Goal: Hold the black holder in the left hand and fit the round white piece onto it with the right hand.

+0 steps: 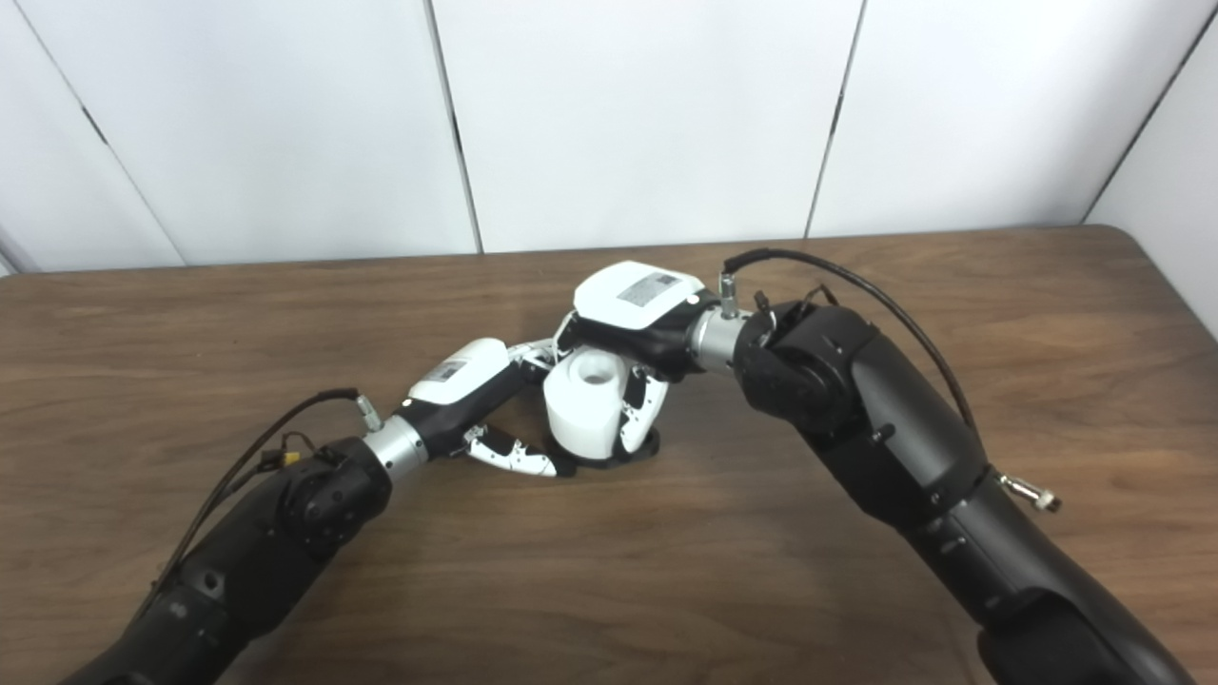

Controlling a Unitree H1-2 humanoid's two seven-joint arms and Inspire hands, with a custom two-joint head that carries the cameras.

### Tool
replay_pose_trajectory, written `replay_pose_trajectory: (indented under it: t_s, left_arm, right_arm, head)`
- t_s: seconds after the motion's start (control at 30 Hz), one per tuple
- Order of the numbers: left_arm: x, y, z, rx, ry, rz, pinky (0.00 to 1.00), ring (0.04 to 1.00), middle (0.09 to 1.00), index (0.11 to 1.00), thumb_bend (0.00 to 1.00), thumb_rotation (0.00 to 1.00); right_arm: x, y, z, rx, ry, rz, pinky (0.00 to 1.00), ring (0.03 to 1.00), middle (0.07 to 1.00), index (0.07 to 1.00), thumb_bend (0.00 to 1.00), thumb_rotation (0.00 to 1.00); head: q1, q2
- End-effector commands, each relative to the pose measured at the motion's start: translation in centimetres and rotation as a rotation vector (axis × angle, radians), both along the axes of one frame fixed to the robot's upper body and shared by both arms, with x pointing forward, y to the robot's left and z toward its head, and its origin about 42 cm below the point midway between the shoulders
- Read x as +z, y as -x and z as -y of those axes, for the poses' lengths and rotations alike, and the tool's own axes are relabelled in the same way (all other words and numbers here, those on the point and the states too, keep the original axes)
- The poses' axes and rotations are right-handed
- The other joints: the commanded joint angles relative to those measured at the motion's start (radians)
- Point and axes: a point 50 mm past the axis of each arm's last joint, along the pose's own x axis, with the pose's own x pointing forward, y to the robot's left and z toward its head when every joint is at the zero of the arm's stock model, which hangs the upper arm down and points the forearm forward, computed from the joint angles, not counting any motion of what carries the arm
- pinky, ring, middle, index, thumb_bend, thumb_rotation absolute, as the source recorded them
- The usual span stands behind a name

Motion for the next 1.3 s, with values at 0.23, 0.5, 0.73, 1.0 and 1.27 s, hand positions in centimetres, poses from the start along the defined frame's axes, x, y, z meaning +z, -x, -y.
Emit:
replay_pose_trajectory:
  t_s: [0.23, 0.5, 0.73, 1.0, 1.27]
  left_arm:
    - [-4.7, 2.5, -1.3, -0.022, -0.180, -0.180, 0.89, 0.949, 0.894, 0.480, 0.52, 0.07]
    - [-4.7, 2.5, -1.4, -0.022, -0.180, -0.182, 0.88, 0.945, 0.892, 0.480, 0.52, 0.07]
    - [-4.8, 2.4, -1.5, -0.020, -0.178, -0.189, 0.89, 0.939, 0.890, 0.480, 0.52, 0.07]
    - [-4.8, 2.3, -1.4, -0.024, -0.177, -0.183, 0.88, 0.937, 0.892, 0.480, 0.52, 0.07]
    - [-4.8, 2.2, -1.3, -0.021, -0.179, -0.186, 0.87, 0.939, 0.893, 0.480, 0.52, 0.07]
  right_arm:
    - [2.3, 0.1, -0.2, -0.020, -0.007, 0.054, 0.65, 0.745, 0.815, 0.989, 0.91, 0.22]
    - [2.7, 0.2, 0.0, -0.025, -0.020, 0.080, 0.64, 0.741, 0.839, 1.000, 0.93, 0.22]
    - [3.5, 0.2, 0.2, -0.023, -0.040, 0.103, 0.64, 0.761, 0.851, 1.000, 0.91, 0.20]
    - [5.6, 0.0, 0.7, -0.029, -0.047, 0.151, 0.57, 0.698, 0.828, 1.000, 0.94, 0.23]
    - [7.8, 0.1, 1.6, -0.041, -0.044, 0.153, 0.57, 0.729, 0.857, 1.000, 0.98, 0.24]
  head:
    - [-0.002, 0.002]
    - [-0.003, 0.002]
    - [-0.006, 0.003]
    - [-0.008, 0.003]
    - [-0.010, 0.002]
